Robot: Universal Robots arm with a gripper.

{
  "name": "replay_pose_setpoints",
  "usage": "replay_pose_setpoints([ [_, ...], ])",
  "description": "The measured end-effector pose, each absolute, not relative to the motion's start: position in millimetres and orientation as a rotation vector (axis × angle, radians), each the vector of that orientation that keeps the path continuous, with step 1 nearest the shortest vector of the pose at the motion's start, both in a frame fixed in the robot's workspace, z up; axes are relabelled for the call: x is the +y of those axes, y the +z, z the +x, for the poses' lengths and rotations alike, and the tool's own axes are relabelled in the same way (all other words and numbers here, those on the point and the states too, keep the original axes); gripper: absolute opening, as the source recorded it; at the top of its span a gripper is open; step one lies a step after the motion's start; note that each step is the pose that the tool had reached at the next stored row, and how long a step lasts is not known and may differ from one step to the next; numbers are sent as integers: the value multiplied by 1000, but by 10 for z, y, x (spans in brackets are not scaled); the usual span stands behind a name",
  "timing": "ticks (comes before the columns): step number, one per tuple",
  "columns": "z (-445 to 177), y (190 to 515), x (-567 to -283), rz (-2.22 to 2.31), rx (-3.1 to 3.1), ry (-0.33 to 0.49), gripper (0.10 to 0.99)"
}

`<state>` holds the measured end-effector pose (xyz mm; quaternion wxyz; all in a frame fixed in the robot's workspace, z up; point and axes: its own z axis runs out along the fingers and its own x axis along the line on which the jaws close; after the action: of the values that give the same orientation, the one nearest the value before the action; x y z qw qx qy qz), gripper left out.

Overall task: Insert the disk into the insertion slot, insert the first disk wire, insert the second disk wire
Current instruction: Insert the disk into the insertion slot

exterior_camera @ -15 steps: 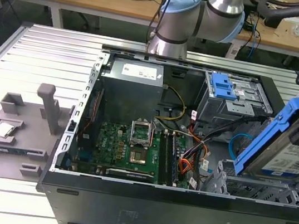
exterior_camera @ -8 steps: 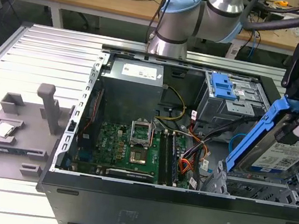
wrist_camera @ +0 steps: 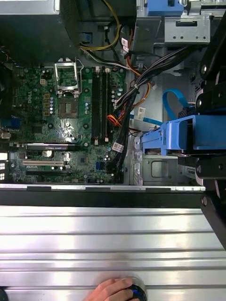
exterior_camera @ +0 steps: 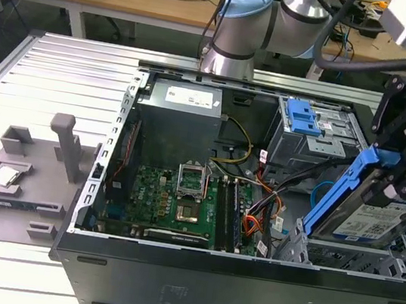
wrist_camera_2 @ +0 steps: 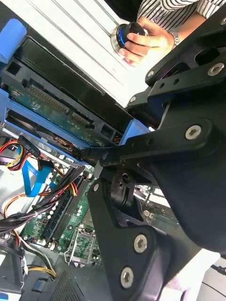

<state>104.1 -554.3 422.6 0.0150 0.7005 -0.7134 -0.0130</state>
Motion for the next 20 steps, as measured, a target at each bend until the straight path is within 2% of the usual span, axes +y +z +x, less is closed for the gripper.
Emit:
replay_pose_setpoints([
  [8, 1041, 3998, -5543, 2180, -2220, -41, 365],
  [15, 1042, 3988, -5543, 2180, -2220, -41, 365],
  [16, 1042, 3988, -5543, 2180, -2220, -41, 376],
  [17, 1042, 3988, -5543, 2180, -2220, -41, 439],
  [20, 1042, 3987, -5543, 2180, -2220, -41, 439],
])
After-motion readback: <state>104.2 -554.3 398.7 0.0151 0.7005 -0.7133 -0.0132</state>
